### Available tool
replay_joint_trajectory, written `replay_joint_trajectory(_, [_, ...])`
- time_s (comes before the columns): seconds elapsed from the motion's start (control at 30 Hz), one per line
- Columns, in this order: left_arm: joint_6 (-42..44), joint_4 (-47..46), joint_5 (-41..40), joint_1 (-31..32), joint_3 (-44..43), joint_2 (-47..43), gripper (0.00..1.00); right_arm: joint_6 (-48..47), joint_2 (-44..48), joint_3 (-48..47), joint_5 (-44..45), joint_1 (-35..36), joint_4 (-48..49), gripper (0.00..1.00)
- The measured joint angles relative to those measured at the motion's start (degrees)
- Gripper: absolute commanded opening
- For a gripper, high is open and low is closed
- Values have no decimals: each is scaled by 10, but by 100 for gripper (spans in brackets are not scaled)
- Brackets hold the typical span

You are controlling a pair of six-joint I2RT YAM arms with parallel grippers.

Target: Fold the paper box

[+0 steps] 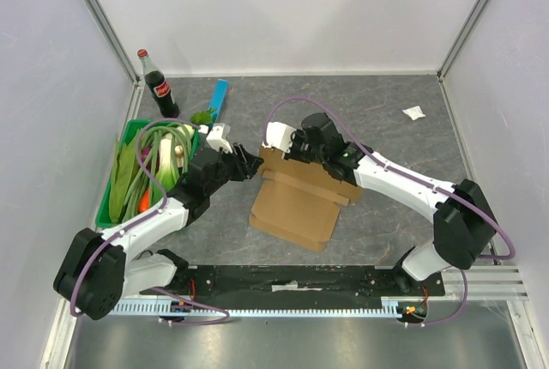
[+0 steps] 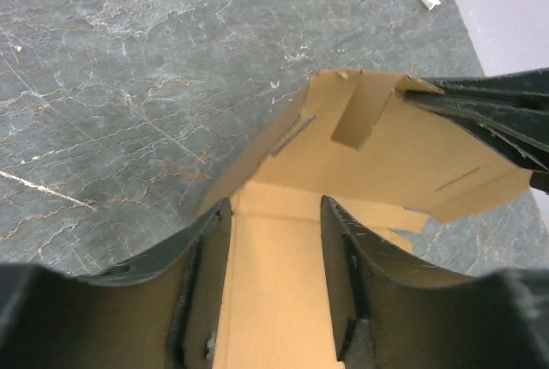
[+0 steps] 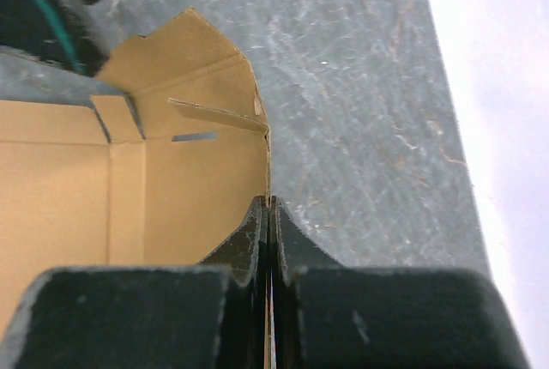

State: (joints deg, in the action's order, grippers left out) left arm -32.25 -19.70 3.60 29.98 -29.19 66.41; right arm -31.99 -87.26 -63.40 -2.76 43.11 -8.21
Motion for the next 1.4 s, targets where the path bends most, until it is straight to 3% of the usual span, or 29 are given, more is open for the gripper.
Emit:
replay_joint_trajectory(0.07, [1,1,1,0,0,-10,37,-12,-1,-7,14,-2,5,0])
replay_joint_trajectory(0.23, [9,22,28,-1,-18,-26,45,-38,-5,-22,27,-3,9,0])
replay_joint_trajectory(0.4, [26,29,44,-1,-69,-22,45,-58,-9,-28,22,-3,9,0])
replay_joint_trajectory(0.8, [110,35,55,9,-147,89,45,-69,-26,-46,-26,-21,2,0])
replay_joint_trajectory(1.03, [151,42,16,35,-173,113,38,-68,-26,-46,-48,-25,0,0])
replay_joint_trajectory(1.23, [179,45,-42,58,-196,138,18,-66,-26,-46,-54,-25,-1,0])
replay_joint_trajectory(1.3, [188,47,-66,68,-197,140,8,-55,-27,-50,-53,-25,-5,17])
replay_joint_trajectory(1.33, [189,47,-76,71,-197,140,6,-47,-28,-54,-50,-25,-6,44])
replay_joint_trajectory(1.4, [197,45,-102,78,-197,140,2,-11,-29,-63,-38,-25,-13,60])
